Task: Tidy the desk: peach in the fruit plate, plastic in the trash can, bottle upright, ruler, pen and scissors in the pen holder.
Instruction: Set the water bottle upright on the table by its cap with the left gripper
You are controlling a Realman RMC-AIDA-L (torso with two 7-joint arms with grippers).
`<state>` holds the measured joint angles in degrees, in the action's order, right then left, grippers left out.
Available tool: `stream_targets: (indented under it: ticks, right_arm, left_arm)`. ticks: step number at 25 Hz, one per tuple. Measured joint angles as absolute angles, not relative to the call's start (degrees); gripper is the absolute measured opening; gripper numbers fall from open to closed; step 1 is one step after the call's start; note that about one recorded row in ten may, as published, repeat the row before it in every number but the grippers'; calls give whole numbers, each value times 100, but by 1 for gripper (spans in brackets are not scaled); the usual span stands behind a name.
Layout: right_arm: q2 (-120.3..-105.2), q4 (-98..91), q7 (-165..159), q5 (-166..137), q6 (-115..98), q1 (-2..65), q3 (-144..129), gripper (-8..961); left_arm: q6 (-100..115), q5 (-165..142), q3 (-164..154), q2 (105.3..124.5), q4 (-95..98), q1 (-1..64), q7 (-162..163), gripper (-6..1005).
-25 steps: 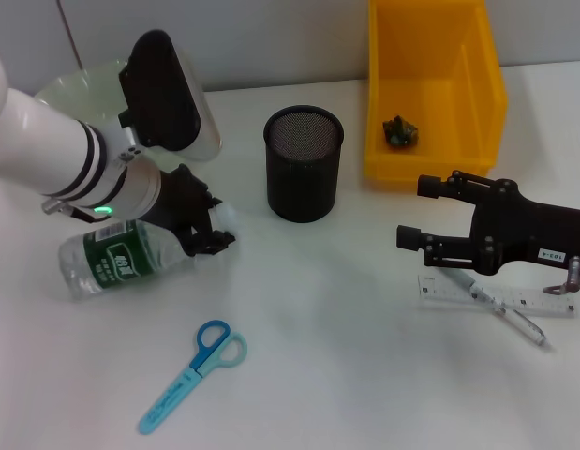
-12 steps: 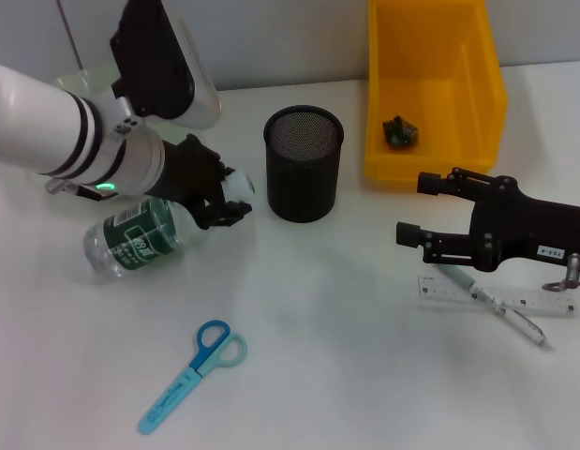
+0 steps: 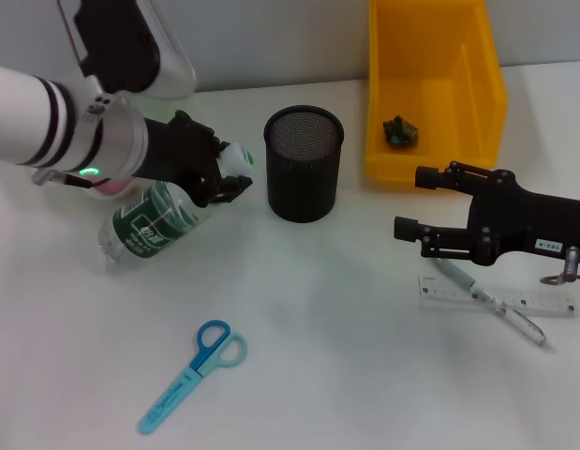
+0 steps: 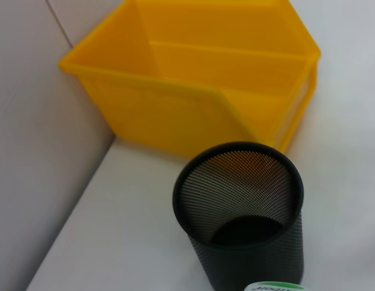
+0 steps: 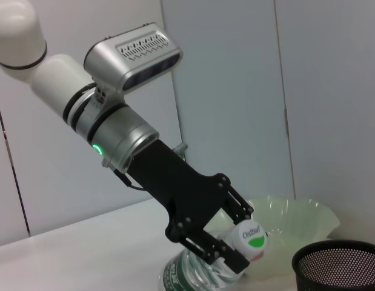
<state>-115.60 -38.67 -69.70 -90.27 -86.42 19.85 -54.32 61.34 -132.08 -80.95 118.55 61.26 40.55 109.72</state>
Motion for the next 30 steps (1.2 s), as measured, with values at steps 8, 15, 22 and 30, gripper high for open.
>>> stream_targets:
  ticks: [8,15,22,30]
  right_arm:
    - [-11549,-3867,-7009,-9026,-8576,2055,-5431,840]
    - [-11537,-3867,-7022,-9029,-8562,2097,-5431,840]
    - [-11526,-3867,-7022,-9041,-8497,2125,-5431,841]
    - [-11503,-3867,-7057,-9093,-8447,2186,-5431,841]
  left_arm:
    - [6134,-12855,-7868,11853,6464,3722,10841,445]
    - [6118,-12684,-7679,11849,6612,3595,10793,445]
    - [6121,-12500,-7380,11847,6576,3539,10792,445]
    - [6155,-12117,-7153,11846,6567,3354,10850,445]
